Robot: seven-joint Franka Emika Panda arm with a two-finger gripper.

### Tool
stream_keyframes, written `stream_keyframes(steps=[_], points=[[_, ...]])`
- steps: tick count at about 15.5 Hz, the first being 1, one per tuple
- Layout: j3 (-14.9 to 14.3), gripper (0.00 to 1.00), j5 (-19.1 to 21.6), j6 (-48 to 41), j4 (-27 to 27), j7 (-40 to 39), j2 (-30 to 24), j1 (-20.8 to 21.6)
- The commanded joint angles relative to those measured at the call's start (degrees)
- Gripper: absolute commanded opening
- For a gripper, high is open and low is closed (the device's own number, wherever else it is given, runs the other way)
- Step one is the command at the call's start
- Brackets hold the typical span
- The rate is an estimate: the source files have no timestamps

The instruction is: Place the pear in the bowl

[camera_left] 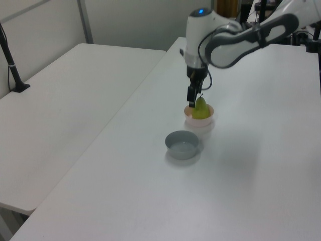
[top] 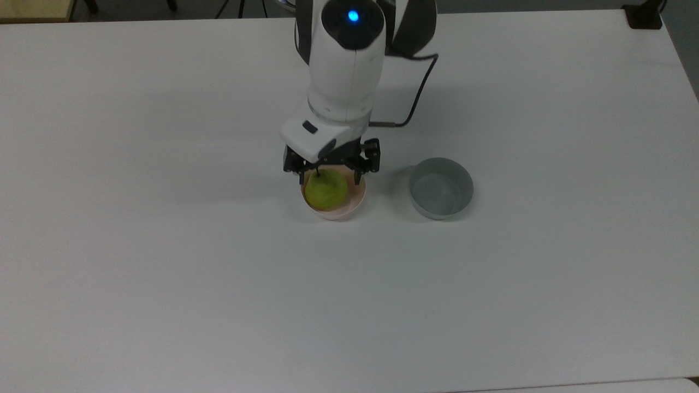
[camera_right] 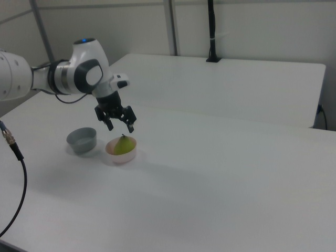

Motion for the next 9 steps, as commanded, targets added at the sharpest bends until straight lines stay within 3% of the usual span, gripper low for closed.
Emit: stream_keyframes(steps=[1, 7, 9], points=[[-0.44, 1.00, 0.72, -6.92, -1.72, -1.81, -7.44, -1.89], [-0.35, 1.00, 0.28, -16.68, -3.83, -6.82, -15.88, -8.65], [1.39, 1.00, 0.28, -18.97, -4.53, -8.41, -19.04, -12.95]])
